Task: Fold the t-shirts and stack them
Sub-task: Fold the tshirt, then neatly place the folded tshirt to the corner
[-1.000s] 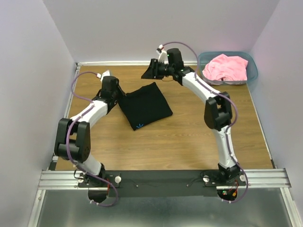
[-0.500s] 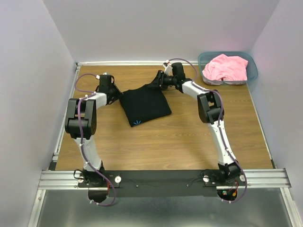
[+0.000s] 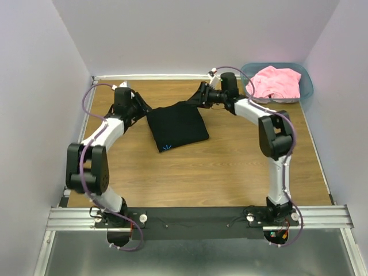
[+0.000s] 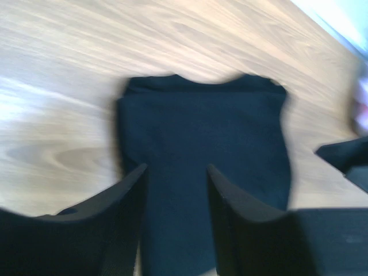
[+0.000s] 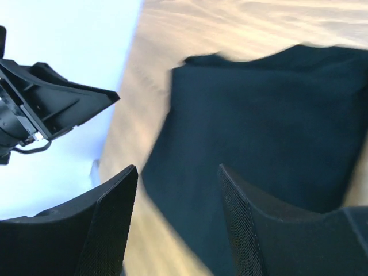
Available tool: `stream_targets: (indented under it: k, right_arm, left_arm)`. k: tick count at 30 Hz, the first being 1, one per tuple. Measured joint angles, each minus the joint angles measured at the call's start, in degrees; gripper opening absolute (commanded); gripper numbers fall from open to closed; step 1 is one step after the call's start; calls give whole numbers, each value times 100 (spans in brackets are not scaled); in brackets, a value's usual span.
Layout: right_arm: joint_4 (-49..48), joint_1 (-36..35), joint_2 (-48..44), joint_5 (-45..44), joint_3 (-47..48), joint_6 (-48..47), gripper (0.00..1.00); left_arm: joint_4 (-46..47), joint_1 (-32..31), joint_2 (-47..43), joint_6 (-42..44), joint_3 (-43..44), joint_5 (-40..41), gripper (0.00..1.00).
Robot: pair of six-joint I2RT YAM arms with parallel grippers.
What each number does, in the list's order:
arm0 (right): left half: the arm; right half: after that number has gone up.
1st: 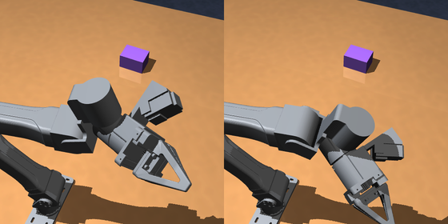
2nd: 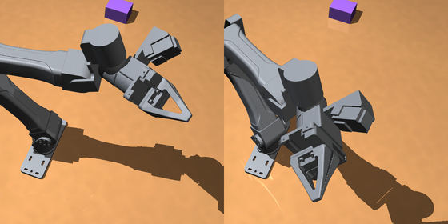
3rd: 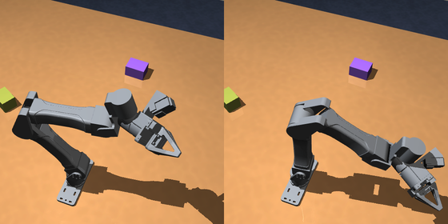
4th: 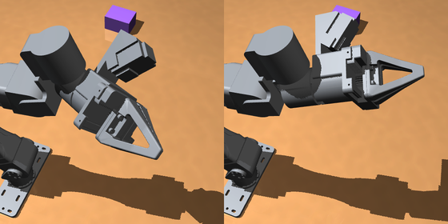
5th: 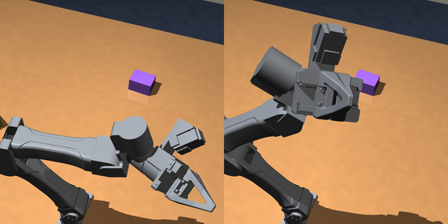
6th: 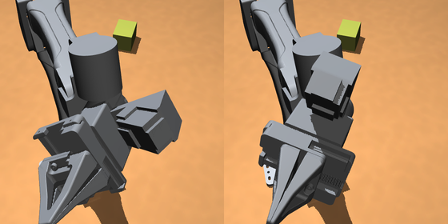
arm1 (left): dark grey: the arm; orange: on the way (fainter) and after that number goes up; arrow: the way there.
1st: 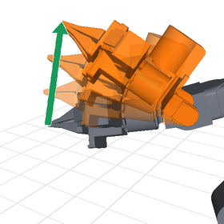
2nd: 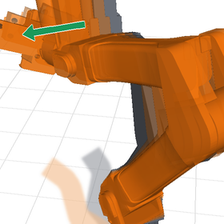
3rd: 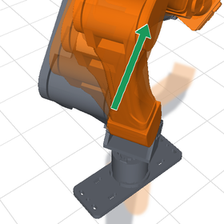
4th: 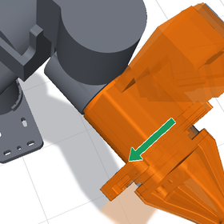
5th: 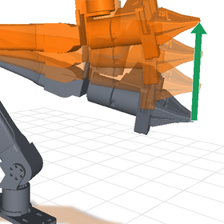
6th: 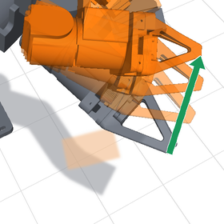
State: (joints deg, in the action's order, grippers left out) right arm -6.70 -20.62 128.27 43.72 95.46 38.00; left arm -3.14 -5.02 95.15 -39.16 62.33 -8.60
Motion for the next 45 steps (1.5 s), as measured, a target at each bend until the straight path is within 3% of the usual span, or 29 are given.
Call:
stream_targets:
  k: [5,8,14,21,25,28,30,31,32,35,40,45]
  right_arm:
    - [-310,0,-1169,295,-1202,2,54]
    - [-420,0,-1298,435,-1683,-55,46]
    - [-404,50,-944,463,-2492,-258,39]
    - [-697,345,-531,651,-2889,-284,38]
    - [-870,341,-717,601,-3182,-315,39]
    - [-632,339,-1012,428,-3370,-437,43]
    - [-365,345,-1204,199,-3370,-555,48]
    - [-175,350,-1375,66,-3364,-662,56]
    - [-28,350,-1482,-66,-3333,-719,59]
    - [391,332,-1845,-474,-3182,-964,71]
    - [1147,216,-2216,-1316,-2813,-1261,75]
    - [1722,-55,-2236,-2044,-2634,-1318,74]
  left_arm:
    - [105,-678,-1169,-208,-750,-4,23]
    - [133,-1139,-1296,-413,-1311,-2,16]
    - [127,-1303,-603,-881,-1996,72,7]
    - [317,-1285,-426,-1351,-2120,92,6]
    - [378,-1285,-656,-1488,-2358,96,15]
    - [83,-1298,-922,-1482,-2398,125,27]
    - [-232,-1298,-1187,-1419,-2358,243,40]
    - [-426,-1298,-1362,-1381,-2317,310,47]
    - [-577,-1298,-1513,-1335,-2262,435,60]
    - [-935,-1300,-2070,-1139,-2015,957,74]
    - [-1316,-1294,-2535,-809,-1602,1722,77]
    - [-1591,-1294,-2629,-625,-1714,1969,77]
